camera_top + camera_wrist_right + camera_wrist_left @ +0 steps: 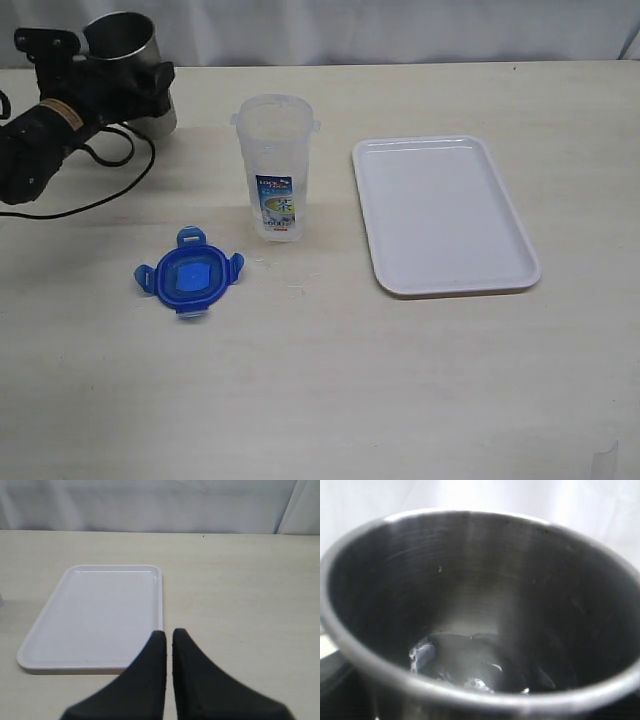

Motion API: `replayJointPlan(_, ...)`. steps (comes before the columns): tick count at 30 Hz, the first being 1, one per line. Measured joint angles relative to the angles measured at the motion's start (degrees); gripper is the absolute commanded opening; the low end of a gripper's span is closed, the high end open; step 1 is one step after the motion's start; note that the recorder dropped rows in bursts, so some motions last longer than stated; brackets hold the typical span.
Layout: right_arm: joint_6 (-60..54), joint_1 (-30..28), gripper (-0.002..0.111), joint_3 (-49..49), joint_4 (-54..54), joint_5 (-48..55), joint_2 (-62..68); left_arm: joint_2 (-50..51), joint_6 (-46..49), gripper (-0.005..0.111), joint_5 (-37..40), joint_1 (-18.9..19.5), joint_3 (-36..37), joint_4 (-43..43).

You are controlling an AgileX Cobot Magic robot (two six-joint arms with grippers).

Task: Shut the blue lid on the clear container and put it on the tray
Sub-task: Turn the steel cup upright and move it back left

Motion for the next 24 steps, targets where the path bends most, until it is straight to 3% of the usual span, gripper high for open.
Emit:
replayJointPlan(10,0.00,0.00,0.005,0.00,0.00,0.00,0.00,1.73,-0.23,0.000,9.38,0.54,-3.52,0.78)
replayJointPlan(21,0.00,0.00,0.005,0.00,0.00,0.00,0.00,4.15,1.71,0.000,4.50,0.54,-4.05,2.97)
replayJointPlan(22,0.00,0.00,0.005,0.00,0.00,0.00,0.00,4.24,1.85,0.002,4.46,0.54,-4.05,2.97)
replayJointPlan(24,0.00,0.00,0.005,0.00,0.00,0.00,0.00,4.24,1.98,0.018,4.36,0.54,-4.05,2.61)
